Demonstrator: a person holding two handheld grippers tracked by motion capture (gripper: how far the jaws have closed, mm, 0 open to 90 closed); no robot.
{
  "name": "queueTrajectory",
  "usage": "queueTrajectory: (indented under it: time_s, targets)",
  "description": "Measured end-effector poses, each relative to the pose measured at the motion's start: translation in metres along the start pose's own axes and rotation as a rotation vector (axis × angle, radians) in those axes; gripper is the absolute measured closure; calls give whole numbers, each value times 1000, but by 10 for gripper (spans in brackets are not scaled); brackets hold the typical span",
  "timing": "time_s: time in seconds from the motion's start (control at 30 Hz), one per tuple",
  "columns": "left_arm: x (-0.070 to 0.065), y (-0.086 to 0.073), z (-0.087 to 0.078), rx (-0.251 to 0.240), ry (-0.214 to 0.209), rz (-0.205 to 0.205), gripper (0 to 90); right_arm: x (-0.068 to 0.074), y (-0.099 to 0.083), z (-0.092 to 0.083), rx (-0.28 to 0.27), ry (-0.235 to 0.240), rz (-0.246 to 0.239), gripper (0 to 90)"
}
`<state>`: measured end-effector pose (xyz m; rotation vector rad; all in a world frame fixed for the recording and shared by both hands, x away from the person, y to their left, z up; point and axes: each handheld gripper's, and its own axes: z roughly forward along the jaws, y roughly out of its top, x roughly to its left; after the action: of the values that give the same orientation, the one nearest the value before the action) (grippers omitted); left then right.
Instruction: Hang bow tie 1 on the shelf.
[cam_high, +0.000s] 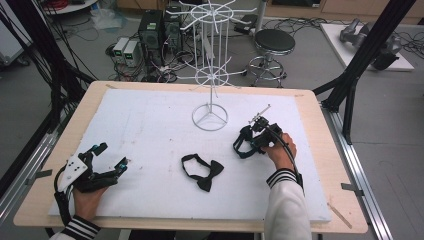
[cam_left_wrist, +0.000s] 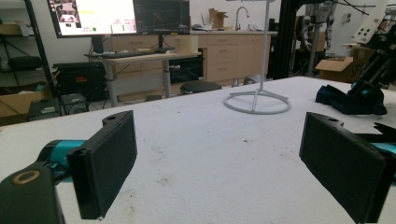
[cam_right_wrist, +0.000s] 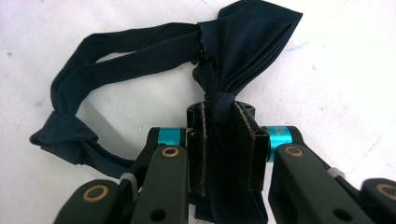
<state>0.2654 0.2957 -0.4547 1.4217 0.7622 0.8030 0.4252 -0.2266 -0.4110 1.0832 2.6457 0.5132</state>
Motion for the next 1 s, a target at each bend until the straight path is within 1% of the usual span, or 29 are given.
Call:
queueTrajectory:
  time_s: [0.2, 0.53, 0.7, 0.8, 1.0]
  targets:
    - [0, 0, 0, -1, 0, -1, 117, -1, -1, -5, -18, 11, 6, 766]
    - [0, 0, 0, 1, 0, -1, 117, 2, 0, -14, -92, 33, 9, 766]
    - [0, 0, 0, 0, 2, -1, 116, 1, -1, -20, -137, 49, 6, 765]
    - [0, 0, 0, 0, 2, -1, 116, 1, -2, -25, -163, 59, 14, 765]
    - [0, 0, 0, 2, 1, 1, 116, 2, -3, -36, -244, 87, 13, 765]
